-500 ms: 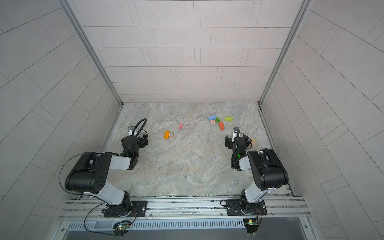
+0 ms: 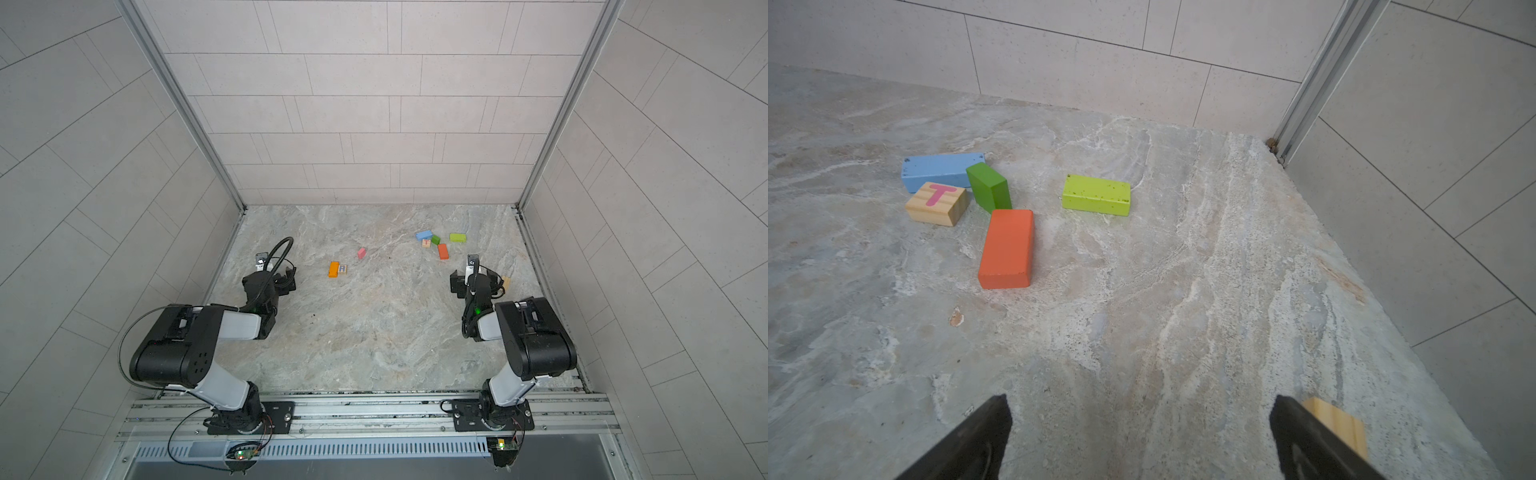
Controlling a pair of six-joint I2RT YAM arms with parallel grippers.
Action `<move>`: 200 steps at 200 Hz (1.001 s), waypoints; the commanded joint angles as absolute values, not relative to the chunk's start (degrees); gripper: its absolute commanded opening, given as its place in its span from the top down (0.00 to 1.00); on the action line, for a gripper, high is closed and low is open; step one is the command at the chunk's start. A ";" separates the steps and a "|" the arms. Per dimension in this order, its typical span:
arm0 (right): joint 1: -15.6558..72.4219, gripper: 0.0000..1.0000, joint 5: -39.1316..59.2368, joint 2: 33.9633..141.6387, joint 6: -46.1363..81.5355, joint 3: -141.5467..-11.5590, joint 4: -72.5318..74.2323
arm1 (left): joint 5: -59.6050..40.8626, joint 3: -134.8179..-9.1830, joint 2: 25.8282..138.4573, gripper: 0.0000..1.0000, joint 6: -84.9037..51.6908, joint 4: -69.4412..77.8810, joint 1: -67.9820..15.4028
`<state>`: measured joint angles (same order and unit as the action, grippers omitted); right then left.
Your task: Build the wood block tower
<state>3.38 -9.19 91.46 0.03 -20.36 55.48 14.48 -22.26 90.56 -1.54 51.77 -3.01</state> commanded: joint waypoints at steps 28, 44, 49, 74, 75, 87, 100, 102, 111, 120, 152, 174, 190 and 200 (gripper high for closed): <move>3.67 0.01 -9.72 90.46 -0.23 -20.52 56.24 | 15.13 -22.76 91.13 0.00 -1.66 52.93 -3.30; 3.66 0.01 -9.73 90.40 -0.25 -20.56 56.25 | 15.21 -22.76 91.04 0.00 -1.66 52.88 -3.31; 3.61 0.01 -9.72 90.51 -0.23 -20.53 56.23 | 15.27 -22.76 91.05 0.00 -1.58 52.93 -3.31; 3.60 0.01 -9.71 90.52 -0.15 -20.69 56.00 | 15.25 -22.68 91.05 0.00 -1.51 52.98 -3.28; 3.60 0.01 -9.69 90.53 -0.16 -20.63 56.04 | 15.27 -22.68 91.05 0.00 -1.50 52.99 -3.31; 3.59 0.01 -9.58 90.52 -0.15 -20.65 56.00 | 15.26 -22.68 91.06 0.00 -1.52 52.92 -3.26; 3.60 0.01 -9.50 90.48 -0.09 -20.72 55.89 | 15.16 -22.68 90.96 0.00 -1.49 52.99 -3.26; 3.54 0.01 -9.50 90.47 -0.09 -20.74 55.90 | 15.13 -22.68 90.97 0.00 -1.52 52.99 -3.25; 3.54 0.01 -9.50 90.42 -0.04 -20.64 55.98 | 15.16 -22.60 90.85 0.00 -1.54 53.04 -3.27; 3.52 0.01 -9.50 90.44 -0.07 -20.68 55.96 | 15.18 -22.50 90.79 0.00 -1.50 53.13 -3.28; 2.72 0.01 -8.57 90.43 0.54 -20.98 55.34 | 15.68 -22.74 90.85 0.00 -1.27 52.78 -3.70; 3.88 0.01 -9.60 89.55 -0.73 -19.79 57.31 | 19.66 -23.54 88.98 0.00 -1.95 50.07 -4.19; 7.66 0.01 -17.00 84.17 -3.07 -19.36 53.10 | 21.63 -28.99 83.81 0.00 -2.70 35.85 -4.31; 9.42 0.01 -19.20 78.06 -1.60 -24.55 36.85 | 21.87 -33.24 81.83 0.00 -2.81 27.91 -4.32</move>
